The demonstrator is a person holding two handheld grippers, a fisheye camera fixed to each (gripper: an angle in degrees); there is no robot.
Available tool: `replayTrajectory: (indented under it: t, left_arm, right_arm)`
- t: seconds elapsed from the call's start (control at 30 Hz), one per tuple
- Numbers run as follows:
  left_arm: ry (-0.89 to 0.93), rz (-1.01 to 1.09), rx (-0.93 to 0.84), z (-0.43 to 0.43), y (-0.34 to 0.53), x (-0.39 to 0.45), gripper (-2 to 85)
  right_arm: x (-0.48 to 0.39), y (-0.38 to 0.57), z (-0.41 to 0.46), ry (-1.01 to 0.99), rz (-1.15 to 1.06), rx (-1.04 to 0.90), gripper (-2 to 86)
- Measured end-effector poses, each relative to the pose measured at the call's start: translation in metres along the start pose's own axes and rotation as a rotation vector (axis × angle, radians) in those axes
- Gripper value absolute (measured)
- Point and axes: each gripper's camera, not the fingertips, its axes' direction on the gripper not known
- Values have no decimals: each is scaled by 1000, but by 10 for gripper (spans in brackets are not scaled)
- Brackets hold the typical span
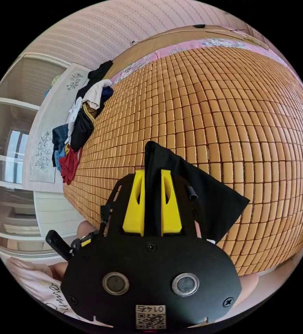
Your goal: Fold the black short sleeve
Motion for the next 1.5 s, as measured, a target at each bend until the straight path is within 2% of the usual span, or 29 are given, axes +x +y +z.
replayTrajectory:
  t: [0.1, 0.2, 0.3, 0.47, 0.7, 0.77, 0.9, 1.1, 1.2, 1.3, 1.5]
  left_arm:
    - [-19, -15, -63, 4, 0, -10, 18]
    - [-46, -34, -123, 6, 4, -18, 22]
    - [-108, -51, -179, 7, 9, -20, 16]
    - [-144, -23, -210, -1, 15, -12, 48]
    - [-189, 98, -85, -10, 1, 5, 109]
    - [-173, 200, -57, 3, -16, 15, 132]
    - [-159, 329, -63, 31, -39, 29, 166]
    - [-23, 460, -208, 71, -51, 47, 183]
    - [-26, 582, -241, 76, -41, 63, 157]
    - [12, 702, -290, 74, -31, 83, 54]
    - [0, 791, -199, 34, -32, 146, 9]
  right_arm:
    - [-25, 0, -10, 9, -96, 29, 77]
    - [-45, -5, -11, 102, -204, 11, 80]
    - [-65, -14, 8, 294, -315, -87, 86]
    - [-96, -8, 50, 342, -518, -297, 161]
    - [-130, 31, 50, 387, -674, -283, 102]
    - [-136, 47, 38, 377, -712, -240, 58]
    - [-143, 83, -9, 272, -793, -92, 45]
    - [-156, 158, -102, 149, -899, 65, 42]
    - [-160, 193, -141, 91, -927, 115, 41]
    - [-159, 225, -170, 101, -919, 168, 41]
    - [-117, 281, -228, 110, -698, 314, 40]
